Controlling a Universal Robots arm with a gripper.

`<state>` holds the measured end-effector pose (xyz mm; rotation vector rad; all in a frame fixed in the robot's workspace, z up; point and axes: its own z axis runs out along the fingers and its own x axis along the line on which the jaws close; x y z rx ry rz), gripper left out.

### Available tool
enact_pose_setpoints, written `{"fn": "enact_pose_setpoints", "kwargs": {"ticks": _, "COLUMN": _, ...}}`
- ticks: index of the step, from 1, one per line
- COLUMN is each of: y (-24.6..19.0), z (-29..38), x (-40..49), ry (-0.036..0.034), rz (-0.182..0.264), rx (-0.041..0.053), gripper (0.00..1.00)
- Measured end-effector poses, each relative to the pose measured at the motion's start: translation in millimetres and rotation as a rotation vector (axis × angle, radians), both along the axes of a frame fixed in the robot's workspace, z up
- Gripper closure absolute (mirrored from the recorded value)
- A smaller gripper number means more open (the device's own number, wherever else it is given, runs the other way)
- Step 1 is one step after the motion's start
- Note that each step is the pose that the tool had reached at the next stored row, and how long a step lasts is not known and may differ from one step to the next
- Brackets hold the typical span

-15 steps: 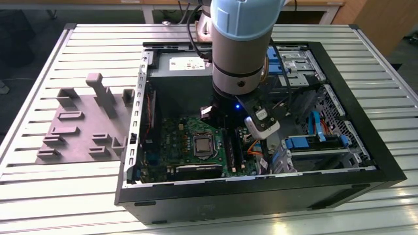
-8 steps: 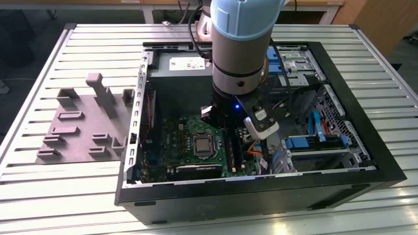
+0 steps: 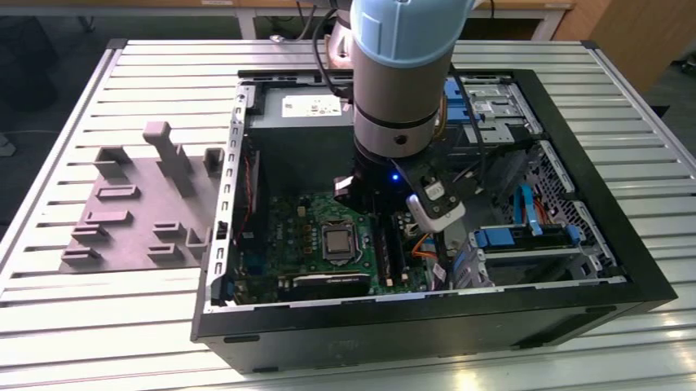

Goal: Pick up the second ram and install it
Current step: 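Insert the second ram into the second slot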

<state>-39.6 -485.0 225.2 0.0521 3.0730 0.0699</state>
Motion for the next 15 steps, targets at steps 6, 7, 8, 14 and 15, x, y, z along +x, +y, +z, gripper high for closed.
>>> {"fn": "enact_pose_setpoints", "kwargs": {"ticks": 6, "y": 0.0, "z": -1.4, "x": 0.1, "ry": -0.0001, "rz": 0.002, "rx": 0.0002, "gripper": 0.88}}
{"fn": "enact_pose_setpoints", "kwargs": {"ticks": 7, "y": 0.0, "z": -1.6, "x": 0.1, "ry": 0.0000, "rz": 0.002, "rx": 0.0001, "gripper": 0.88}}
{"fn": "enact_pose_setpoints", "kwargs": {"ticks": 8, "y": 0.0, "z": -1.8, "x": 0.0, "ry": 0.0001, "rz": 0.002, "rx": 0.0000, "gripper": 0.88}}
{"fn": "enact_pose_setpoints", "kwargs": {"ticks": 14, "y": 0.0, "z": -3.9, "x": 0.1, "ry": 0.0000, "rz": 0.002, "rx": 0.0001, "gripper": 0.88}}
{"fn": "enact_pose_setpoints", "kwargs": {"ticks": 15, "y": 0.0, "z": -4.4, "x": 0.1, "ry": -0.0001, "rz": 0.002, "rx": 0.0002, "gripper": 0.88}}
